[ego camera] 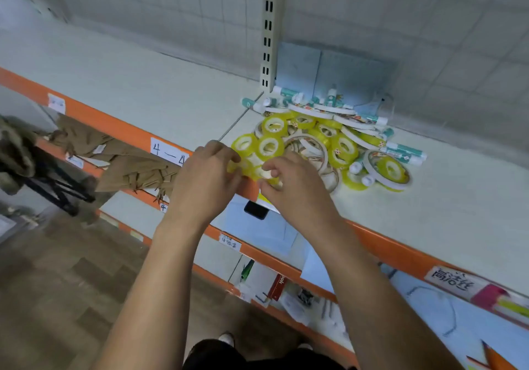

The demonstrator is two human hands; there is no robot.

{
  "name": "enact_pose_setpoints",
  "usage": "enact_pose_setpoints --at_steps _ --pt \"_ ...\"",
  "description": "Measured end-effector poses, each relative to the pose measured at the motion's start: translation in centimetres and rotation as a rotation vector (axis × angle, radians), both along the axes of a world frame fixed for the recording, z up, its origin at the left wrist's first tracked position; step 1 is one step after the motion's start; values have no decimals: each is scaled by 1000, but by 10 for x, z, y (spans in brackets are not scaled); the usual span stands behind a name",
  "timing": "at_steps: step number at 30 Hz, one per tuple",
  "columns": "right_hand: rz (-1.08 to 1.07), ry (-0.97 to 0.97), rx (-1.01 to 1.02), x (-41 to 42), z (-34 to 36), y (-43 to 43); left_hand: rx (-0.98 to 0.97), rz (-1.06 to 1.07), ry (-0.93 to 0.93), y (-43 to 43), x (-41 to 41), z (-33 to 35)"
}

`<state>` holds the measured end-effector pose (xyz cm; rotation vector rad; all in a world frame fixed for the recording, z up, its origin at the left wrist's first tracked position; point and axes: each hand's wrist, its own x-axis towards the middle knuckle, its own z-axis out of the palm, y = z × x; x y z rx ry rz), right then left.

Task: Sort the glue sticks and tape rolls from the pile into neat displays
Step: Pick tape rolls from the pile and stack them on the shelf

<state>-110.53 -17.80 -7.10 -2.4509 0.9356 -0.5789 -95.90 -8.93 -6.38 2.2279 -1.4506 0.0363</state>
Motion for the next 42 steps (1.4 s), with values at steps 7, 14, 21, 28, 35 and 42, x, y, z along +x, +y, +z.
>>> enact_pose_setpoints --at_steps 7,14,21,28,35,42 --pt "-273 62 13 24 -16 23 96 -226 23 -7 37 -10" --pt "-347 2 66 30 -3 36 99 -352 83 -13 50 -15" --pt "-436 -105 44 2 7 41 -22 -428 181 -14 33 0" --pt "-638 -151 66 -71 9 53 -4 -662 216 -38 -42 7" --pt "-900 -197 57 -192 10 66 101 -943 218 -64 -173 4" --pt "-964 -195 17 -333 17 73 60 -1043 256 -78 -320 9"
